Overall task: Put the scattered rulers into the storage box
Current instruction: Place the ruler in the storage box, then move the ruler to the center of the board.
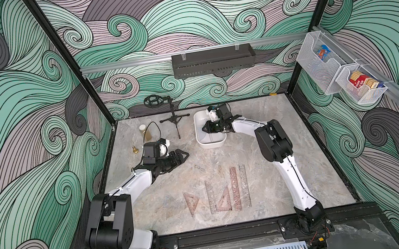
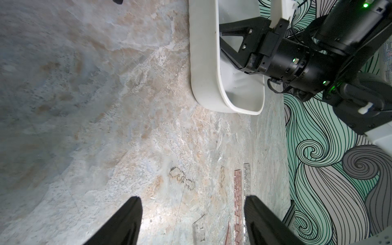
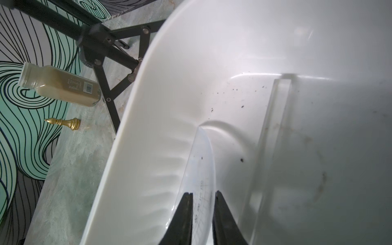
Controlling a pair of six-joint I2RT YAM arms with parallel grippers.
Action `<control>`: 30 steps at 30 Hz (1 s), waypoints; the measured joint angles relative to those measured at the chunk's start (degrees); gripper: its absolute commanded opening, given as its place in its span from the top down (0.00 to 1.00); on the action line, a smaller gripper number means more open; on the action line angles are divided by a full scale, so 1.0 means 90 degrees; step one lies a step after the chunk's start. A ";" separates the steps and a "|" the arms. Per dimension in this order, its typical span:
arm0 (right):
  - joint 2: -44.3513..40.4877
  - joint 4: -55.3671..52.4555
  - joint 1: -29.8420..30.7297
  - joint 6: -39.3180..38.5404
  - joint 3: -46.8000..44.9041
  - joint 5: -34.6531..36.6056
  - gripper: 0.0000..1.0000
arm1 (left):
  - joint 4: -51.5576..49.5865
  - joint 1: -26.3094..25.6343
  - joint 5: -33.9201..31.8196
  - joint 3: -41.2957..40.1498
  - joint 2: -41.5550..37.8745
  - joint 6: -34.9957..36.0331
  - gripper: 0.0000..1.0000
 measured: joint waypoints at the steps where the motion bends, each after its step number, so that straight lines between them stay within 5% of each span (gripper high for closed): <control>1: 0.0034 -0.0053 -0.0007 -0.0029 0.0073 0.0015 0.75 | -0.0002 0.0000 0.0000 0.0000 0.0000 0.0000 0.21; 15: -0.0668 -0.0818 0.0005 -0.0442 0.0182 0.0384 0.56 | -0.0187 0.0000 -0.0192 0.0000 -0.0007 0.0007 0.21; 21: -0.2732 -0.0707 0.0415 -0.0573 -0.1698 0.1112 0.55 | -0.0607 0.0000 -0.0488 0.0000 -0.0301 0.0010 0.23; 30: -0.5129 -0.0274 0.2096 -0.0342 -0.5423 0.1775 0.56 | -0.1086 -0.0002 -0.0746 -0.0068 -0.0517 0.0002 0.24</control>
